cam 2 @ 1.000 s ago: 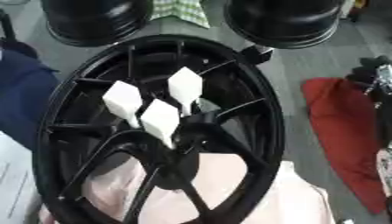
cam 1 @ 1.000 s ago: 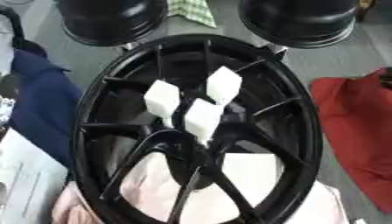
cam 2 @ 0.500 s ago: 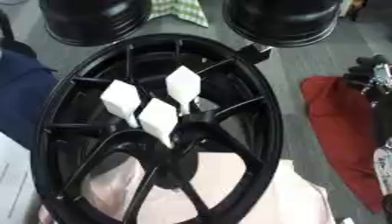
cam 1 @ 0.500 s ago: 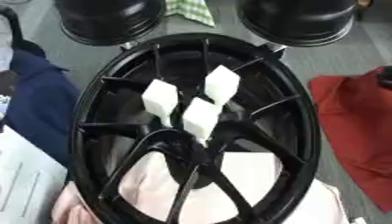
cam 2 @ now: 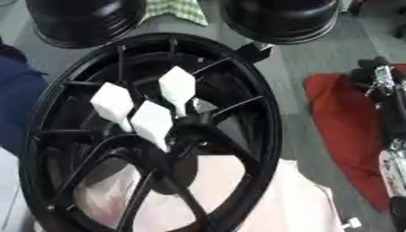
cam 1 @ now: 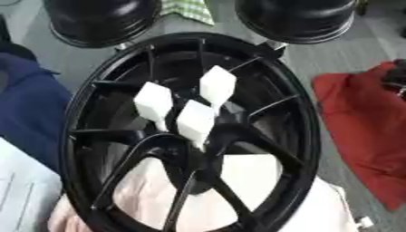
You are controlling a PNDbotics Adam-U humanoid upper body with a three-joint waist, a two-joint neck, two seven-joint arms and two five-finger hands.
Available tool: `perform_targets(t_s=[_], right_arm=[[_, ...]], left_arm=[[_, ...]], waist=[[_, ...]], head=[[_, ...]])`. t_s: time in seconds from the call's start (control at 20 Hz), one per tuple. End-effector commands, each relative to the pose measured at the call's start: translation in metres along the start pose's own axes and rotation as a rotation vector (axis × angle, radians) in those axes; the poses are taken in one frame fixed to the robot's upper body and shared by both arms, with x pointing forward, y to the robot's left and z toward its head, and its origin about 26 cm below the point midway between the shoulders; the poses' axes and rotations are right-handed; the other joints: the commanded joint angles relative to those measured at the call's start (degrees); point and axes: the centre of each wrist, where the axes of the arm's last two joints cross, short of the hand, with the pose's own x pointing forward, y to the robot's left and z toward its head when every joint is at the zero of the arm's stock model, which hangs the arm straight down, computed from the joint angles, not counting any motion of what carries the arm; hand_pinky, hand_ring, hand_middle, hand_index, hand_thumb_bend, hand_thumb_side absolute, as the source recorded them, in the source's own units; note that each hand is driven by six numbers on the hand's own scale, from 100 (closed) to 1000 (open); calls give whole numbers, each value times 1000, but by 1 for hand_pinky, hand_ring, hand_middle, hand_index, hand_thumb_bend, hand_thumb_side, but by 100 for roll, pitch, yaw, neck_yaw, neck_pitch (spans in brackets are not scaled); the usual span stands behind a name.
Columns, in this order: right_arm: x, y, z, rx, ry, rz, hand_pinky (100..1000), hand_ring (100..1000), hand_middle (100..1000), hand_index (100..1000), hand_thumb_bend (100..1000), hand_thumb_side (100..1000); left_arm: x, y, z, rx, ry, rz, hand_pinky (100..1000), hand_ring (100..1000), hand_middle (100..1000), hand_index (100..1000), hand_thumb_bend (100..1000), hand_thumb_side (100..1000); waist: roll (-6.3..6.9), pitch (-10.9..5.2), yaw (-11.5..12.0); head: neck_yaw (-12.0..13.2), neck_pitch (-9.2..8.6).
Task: Pull the pin out of the wheel hub.
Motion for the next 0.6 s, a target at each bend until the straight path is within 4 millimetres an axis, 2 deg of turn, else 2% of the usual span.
perform_targets(t_s=[0.05, 0.3, 0.6], right_arm=[[11, -9, -5, 1, -38, 44, 753, 680, 608, 720, 100, 764], [8, -14, -2, -4, -23, 61, 753, 680, 607, 720, 100, 765], [5, -20, 4, -4, -2, 89, 753, 680, 606, 719, 100, 767]], left_arm=[[16, 25, -10, -122, -52, -145, 690, 676, 559, 727, 670, 493], [33, 45, -23, -333, -54, -289, 714, 690, 580, 741, 646, 481], [57, 58, -39, -564, -89, -417, 745, 709, 610, 759, 609, 472]], waist=[[-8, -87, 15], [-24, -116, -1], [0, -169, -53]], head=[[-49, 3], [-125, 42], [-221, 134]])
